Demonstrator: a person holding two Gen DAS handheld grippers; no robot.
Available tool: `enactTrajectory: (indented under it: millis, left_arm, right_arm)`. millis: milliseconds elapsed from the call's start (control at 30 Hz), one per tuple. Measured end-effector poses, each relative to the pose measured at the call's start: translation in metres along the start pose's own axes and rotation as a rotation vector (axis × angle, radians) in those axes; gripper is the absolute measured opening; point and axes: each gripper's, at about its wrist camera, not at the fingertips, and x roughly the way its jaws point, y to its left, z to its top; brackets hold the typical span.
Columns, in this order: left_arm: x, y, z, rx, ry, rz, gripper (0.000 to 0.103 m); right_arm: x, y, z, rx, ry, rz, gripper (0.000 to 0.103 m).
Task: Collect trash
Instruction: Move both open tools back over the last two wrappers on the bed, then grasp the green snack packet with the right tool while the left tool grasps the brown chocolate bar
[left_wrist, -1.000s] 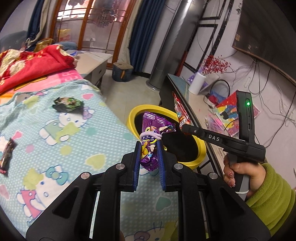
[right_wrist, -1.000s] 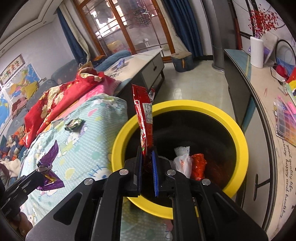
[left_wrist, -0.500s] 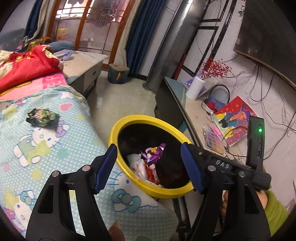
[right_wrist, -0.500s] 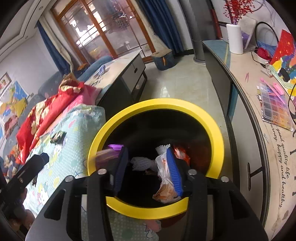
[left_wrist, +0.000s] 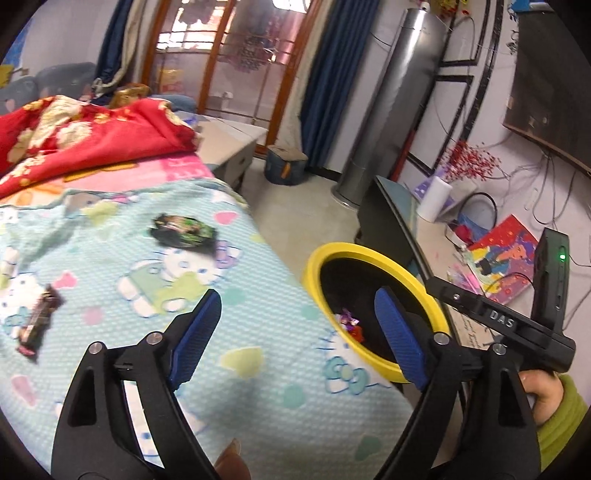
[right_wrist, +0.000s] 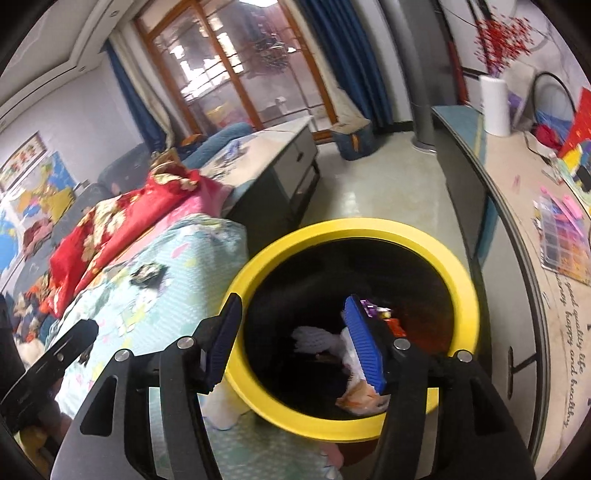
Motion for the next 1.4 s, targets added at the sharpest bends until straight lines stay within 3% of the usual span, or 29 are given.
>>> enactTrajectory:
  millis: [333,667,1167,1400]
  left_arm:
    - [-0.028,0.042,-0.002,-0.042,-0.048,0.098,0.088]
    - [-0.048,0.08,-0.002,-0.085,-0.078,0.19,0.088]
    - [-0.062,0.153,-0.012,-0.196,-0.026,0.305,0.088]
    - [-0.054,0.173,-0.024,-0.221,0.03,0.309,0.075]
  right_arm:
    - [0.005,0.056,-0.002,-0.13,0.009,0.072,0.059]
    - [0.018,0.111,-0.006,-0.269,0.031,0.129,0.059]
    - [0.082,0.205,-0.008,-0.557,0.088,0.148,0.059]
    - [0.13,0.232,-0.008,-0.678,0.138,0.095,0.058]
